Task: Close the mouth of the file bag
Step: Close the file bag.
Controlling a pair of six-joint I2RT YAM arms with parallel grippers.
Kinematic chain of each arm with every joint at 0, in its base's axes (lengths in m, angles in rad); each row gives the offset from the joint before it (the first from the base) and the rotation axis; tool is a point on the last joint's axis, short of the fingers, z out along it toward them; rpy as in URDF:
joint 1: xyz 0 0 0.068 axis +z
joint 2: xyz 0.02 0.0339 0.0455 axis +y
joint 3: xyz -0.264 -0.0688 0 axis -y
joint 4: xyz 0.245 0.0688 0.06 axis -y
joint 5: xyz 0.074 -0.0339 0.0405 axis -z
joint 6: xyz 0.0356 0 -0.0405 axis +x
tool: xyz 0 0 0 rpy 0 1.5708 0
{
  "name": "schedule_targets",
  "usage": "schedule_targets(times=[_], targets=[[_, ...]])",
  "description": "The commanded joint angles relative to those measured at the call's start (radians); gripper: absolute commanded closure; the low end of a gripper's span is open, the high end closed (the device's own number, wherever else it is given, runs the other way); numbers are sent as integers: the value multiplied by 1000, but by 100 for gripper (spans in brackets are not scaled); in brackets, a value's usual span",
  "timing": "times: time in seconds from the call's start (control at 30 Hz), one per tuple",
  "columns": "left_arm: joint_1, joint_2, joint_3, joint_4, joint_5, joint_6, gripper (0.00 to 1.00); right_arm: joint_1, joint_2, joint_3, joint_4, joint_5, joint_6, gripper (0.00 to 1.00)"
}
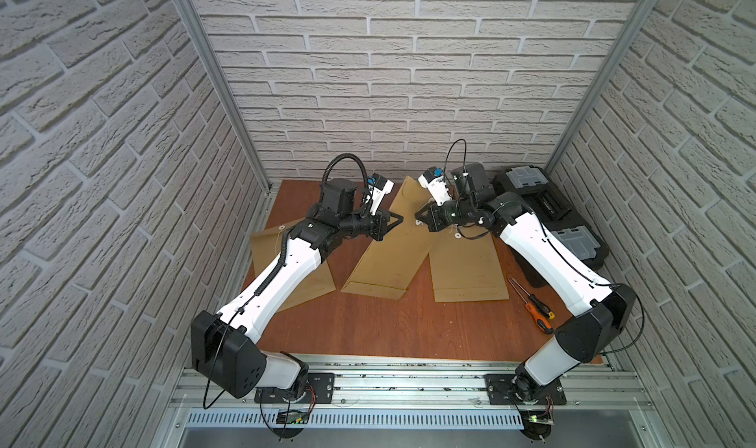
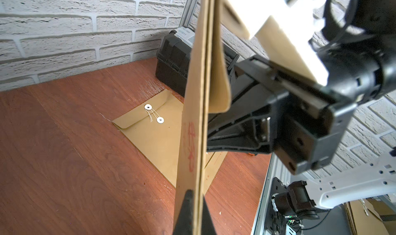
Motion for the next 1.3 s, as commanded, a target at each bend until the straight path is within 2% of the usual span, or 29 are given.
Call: schedule_targets(times=[0.0,0.23,0.43,0.97,1.27], targets=[[-2,0,33,40,7,22,100,6,-68,-83,104,-28,35,97],[0,-1,34,42,5,22,100,-24,-122,-265,261,-13,100,97],[1,-8,34,33,2,26,100,-51,-127,-316,328,-16,121,97],[2,-17,34,25,6,31,100,-153,-88,-299,325,-92,134,97],[3,-17,36,21,11,32,100,-196,-40,-186,231,-89,110,97]])
